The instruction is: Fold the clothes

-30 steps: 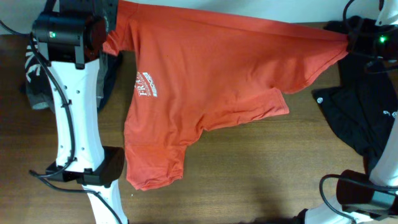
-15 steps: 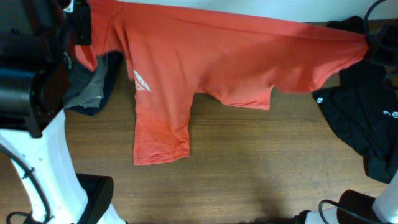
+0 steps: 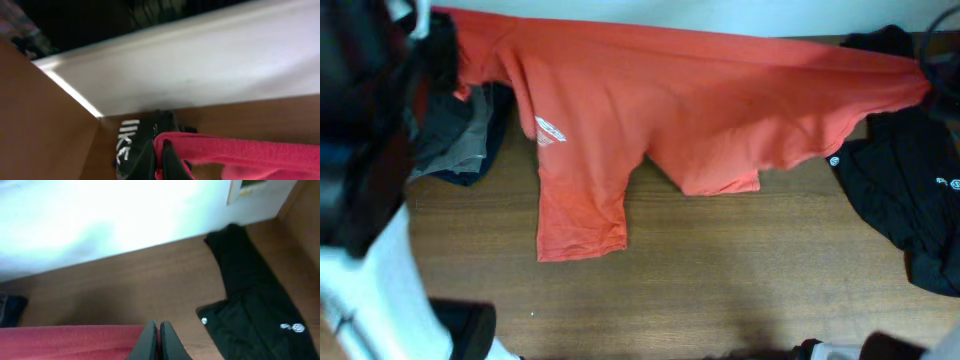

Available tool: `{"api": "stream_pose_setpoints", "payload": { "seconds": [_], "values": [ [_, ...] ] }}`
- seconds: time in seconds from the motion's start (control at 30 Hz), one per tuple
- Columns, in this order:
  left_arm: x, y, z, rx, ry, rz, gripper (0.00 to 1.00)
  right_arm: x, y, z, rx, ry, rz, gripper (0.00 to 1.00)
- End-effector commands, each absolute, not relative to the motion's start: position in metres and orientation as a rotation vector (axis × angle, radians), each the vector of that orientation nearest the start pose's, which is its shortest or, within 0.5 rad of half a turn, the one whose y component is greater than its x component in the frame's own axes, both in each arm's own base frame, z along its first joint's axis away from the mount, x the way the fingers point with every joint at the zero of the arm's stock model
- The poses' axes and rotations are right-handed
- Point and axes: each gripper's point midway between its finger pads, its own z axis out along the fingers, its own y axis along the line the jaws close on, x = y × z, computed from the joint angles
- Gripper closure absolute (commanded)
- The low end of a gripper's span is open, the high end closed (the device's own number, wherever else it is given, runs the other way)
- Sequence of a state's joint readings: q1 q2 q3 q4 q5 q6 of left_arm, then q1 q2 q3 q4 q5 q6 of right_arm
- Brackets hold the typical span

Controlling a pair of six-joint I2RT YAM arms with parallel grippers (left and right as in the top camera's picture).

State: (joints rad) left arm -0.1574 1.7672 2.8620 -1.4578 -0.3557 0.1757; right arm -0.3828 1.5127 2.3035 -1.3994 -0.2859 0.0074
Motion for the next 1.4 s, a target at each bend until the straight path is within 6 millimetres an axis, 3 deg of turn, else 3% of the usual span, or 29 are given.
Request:
{"api": "stream_pose_setpoints", "payload": {
  "seconds": [0.0, 0.2, 0.3, 0.4, 0.47, 0.67, 0.87, 1.1, 1.37],
  "values": [
    [0.278, 0.048, 0.586, -0.114, 1.76, 0.457, 1.0, 0.274, -0.097, 0.489, 0.352, 2.03, -0.107, 0.96],
    [0.208, 0.057, 0.611, -0.148, 1.645, 0.429, 1.0, 0.218, -0.071, 0.511, 0.328, 1.945, -0.128, 0.96],
    [0.183, 0.059, 0.619, -0.162, 1.601, 0.419, 1.0, 0.196, -0.062, 0.521, 0.317, 1.895, -0.145, 0.96],
    [0.171, 0.061, 0.623, -0.168, 1.578, 0.413, 0.99, 0.184, -0.06, 0.528, 0.319, 1.859, -0.169, 0.96],
    [0.176, 0.058, 0.621, -0.155, 1.588, 0.405, 0.99, 0.184, -0.061, 0.528, 0.325, 1.86, -0.177, 0.96],
    [0.242, 0.037, 0.593, -0.052, 1.724, 0.363, 0.99, 0.217, -0.076, 0.508, 0.349, 1.958, -0.152, 0.96],
    [0.337, 0.016, 0.526, 0.054, 1.957, 0.345, 0.99, 0.274, -0.096, 0.462, 0.377, 2.142, -0.083, 0.96],
    [0.43, -0.001, 0.421, 0.145, 2.244, 0.341, 0.99, 0.346, -0.123, 0.381, 0.4, 2.398, 0.013, 0.96],
    [0.51, -0.017, 0.297, 0.228, 2.477, 0.321, 0.99, 0.433, -0.136, 0.265, 0.379, 2.637, 0.105, 0.96]
  ]
}}
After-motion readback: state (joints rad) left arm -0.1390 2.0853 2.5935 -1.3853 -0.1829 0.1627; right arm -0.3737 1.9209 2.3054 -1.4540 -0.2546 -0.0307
